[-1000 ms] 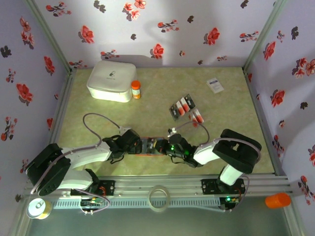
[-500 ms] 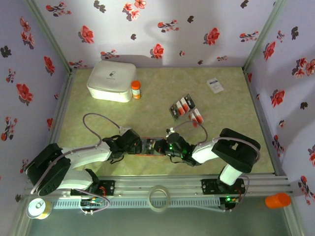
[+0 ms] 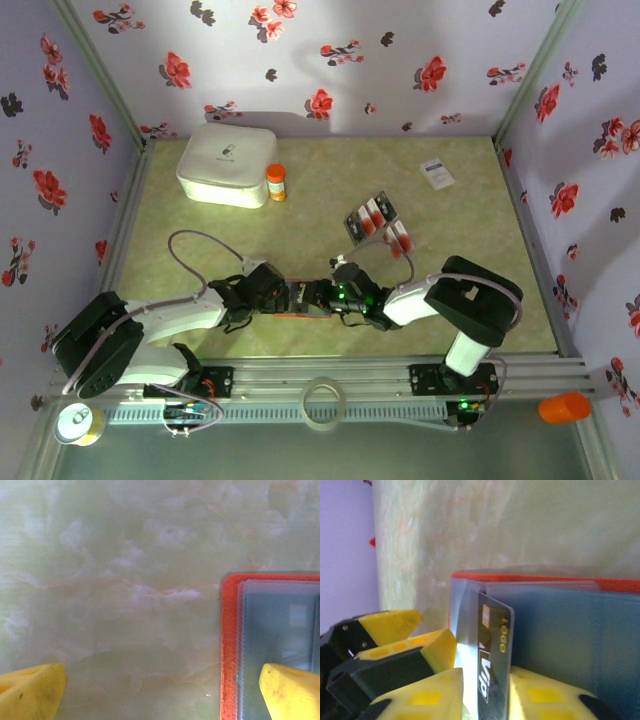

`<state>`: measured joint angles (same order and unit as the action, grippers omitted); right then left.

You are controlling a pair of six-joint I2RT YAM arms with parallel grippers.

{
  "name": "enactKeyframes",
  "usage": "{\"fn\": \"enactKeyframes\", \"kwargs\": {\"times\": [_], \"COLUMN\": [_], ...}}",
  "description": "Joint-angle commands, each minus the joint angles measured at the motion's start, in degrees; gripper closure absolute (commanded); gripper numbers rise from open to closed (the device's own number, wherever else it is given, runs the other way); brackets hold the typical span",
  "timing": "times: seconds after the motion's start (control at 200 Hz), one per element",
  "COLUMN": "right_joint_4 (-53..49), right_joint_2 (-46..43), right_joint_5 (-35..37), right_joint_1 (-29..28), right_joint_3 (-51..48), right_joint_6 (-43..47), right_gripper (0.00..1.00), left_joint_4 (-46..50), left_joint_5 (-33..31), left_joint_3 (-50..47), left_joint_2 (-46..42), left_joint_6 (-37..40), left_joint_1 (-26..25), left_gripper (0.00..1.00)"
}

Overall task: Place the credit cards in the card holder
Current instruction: Insert the credit card into the card slot.

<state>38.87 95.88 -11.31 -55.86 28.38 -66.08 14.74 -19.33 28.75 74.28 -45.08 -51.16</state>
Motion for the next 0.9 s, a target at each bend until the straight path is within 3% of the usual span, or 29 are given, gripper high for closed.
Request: {"fn": "enactKeyframes", "kwargs": {"times": [0.0, 0.135, 0.265, 0.46, 0.895], "right_joint_4": [-16.66, -33.11, -40.97, -41.95, -39.66], "right_joint_2": [-4.50, -10.77, -10.40, -5.17, 6.31], "right_joint_5": [-0.94, 1.93, 2.44, 1.73, 0.54], "right_joint_1": [1.05, 1.27, 1.32, 0.80, -0.93], "right_joint_3": [2.12, 8.20, 13.63, 18.39, 23.81], "right_joint_6": [6.28, 14.11, 18.70, 19.94, 18.93], "right_gripper": [0.63, 0.62, 0.73, 0.85, 0.91], "left_joint_4": [0.33, 0.03, -0.16, -0.42, -0.20], "left_joint_5": [-0.64, -0.62, -0.63, -0.70, -0.64], "left_joint_3": [-1.50, -1.60, -1.57, -1.99, -1.95], "left_joint_2": [-0.08, 0.06, 0.01, -0.43, -2.12], "left_joint_6": [-0.93, -0.97, -0.80, -0.94, -1.06], "left_joint_1": [-0.44, -0.43, -0.46, -0.44, -0.44], "left_gripper": [0.00, 0.00, 0.00, 0.00, 0.00]}}
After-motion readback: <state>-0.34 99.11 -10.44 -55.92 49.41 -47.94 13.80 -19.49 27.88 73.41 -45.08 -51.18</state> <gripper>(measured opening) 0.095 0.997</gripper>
